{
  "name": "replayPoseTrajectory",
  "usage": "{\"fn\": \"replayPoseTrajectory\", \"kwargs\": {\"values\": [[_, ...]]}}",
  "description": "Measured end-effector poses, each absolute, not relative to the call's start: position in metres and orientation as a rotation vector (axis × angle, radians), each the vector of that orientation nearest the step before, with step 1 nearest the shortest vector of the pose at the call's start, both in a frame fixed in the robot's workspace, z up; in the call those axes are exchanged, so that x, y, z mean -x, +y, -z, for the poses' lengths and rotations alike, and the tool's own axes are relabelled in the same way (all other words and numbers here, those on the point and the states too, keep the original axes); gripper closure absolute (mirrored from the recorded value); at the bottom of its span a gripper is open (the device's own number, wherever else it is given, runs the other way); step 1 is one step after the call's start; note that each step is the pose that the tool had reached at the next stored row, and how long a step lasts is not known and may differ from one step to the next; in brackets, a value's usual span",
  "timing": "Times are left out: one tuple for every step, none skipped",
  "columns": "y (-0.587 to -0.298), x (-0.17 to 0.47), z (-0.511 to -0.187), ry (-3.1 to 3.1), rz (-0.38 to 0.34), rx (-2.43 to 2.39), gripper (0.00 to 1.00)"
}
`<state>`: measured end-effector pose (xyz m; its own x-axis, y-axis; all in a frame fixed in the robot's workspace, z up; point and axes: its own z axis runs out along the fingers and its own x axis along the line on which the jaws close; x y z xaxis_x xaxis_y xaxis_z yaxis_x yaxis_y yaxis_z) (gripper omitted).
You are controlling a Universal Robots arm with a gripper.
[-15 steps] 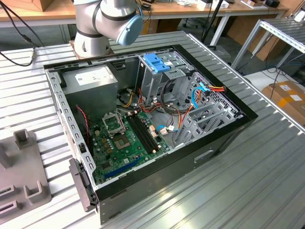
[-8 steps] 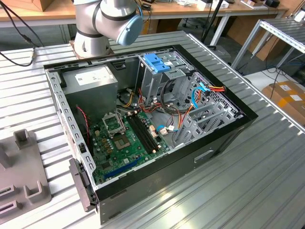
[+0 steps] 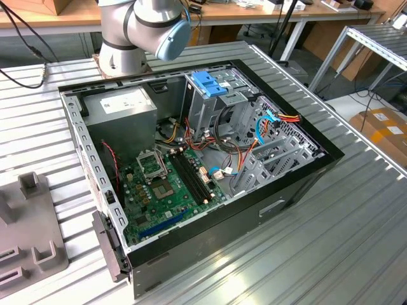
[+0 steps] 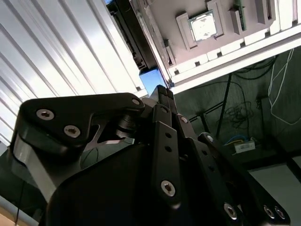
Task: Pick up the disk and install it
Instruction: 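Pick up the disk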
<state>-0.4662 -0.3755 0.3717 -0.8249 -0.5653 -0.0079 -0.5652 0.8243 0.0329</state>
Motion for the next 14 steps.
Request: {"fn": "replayPoseTrajectory", "kwargs": {"values": [[-0.3755,0.4661,-0.3716,-2.988,0.053,-0.960,0.89],[-0.3756,0.4661,-0.3716,-2.977,0.053,-0.992,0.89],[-0.3756,0.4661,-0.3717,-2.968,0.053,-1.018,0.89],[-0.3756,0.4661,-0.3716,-2.961,0.053,-1.038,0.89],[-0.3756,0.4661,-0.3716,-2.941,0.053,-1.092,0.89],[-0.3756,0.4661,-0.3716,-2.926,0.053,-1.129,0.89],[-0.3756,0.4661,-0.3716,-2.915,0.053,-1.158,0.89],[-0.3756,0.4661,-0.3716,-2.906,0.053,-1.178,0.89],[-0.3756,0.4661,-0.3716,-2.886,0.052,-1.226,0.89],[-0.3756,0.4661,-0.3716,-2.868,0.052,-1.267,0.89],[-0.3756,0.4661,-0.3716,-2.853,0.052,-1.299,0.89],[-0.3756,0.4661,-0.3716,-2.840,0.052,-1.327,0.89],[-0.3756,0.4661,-0.3716,-2.830,0.052,-1.347,0.89],[-0.3756,0.4661,-0.3715,-2.817,0.052,-1.372,0.89]]}}
